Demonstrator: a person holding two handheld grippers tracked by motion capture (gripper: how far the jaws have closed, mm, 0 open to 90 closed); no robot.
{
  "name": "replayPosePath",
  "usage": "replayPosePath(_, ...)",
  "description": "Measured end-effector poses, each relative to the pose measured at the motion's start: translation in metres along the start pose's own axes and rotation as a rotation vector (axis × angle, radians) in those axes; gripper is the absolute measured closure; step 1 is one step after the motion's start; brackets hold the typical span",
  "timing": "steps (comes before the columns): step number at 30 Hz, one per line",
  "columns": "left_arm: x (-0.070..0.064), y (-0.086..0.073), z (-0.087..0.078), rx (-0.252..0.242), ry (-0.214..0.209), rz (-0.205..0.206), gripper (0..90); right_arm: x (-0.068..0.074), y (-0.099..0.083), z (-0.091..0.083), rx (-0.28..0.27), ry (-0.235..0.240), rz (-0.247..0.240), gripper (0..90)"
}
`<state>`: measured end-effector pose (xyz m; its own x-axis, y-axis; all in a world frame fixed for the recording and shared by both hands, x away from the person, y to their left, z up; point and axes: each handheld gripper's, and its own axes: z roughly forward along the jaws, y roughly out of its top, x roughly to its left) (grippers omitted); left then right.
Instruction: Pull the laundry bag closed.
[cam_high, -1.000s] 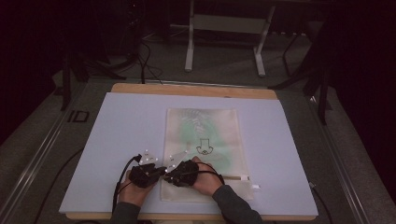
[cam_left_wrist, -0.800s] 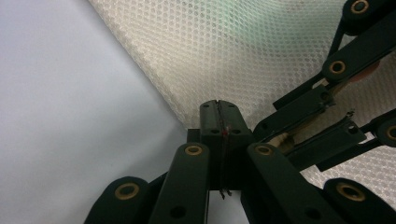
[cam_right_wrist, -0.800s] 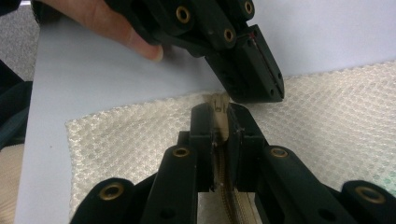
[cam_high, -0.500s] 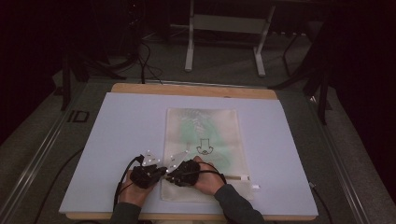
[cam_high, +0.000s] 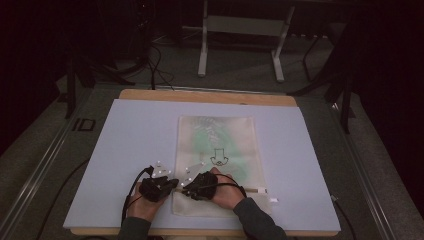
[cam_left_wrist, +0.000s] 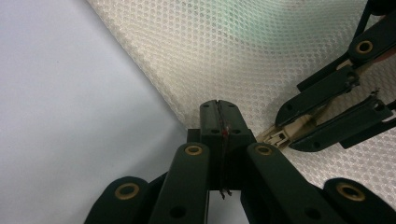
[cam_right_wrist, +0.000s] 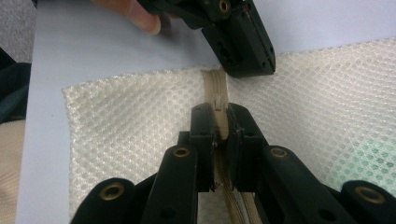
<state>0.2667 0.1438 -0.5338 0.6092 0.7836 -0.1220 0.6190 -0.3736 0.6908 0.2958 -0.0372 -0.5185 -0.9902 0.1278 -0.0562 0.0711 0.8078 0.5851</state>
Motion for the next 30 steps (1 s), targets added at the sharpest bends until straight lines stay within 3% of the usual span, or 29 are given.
replayPosePath(30,0.000,0.000,0.000,0.001,0.001,-0.004,89.5,0.001,-0.009,-0.013,0.044,-0.011,-0.024,82.3)
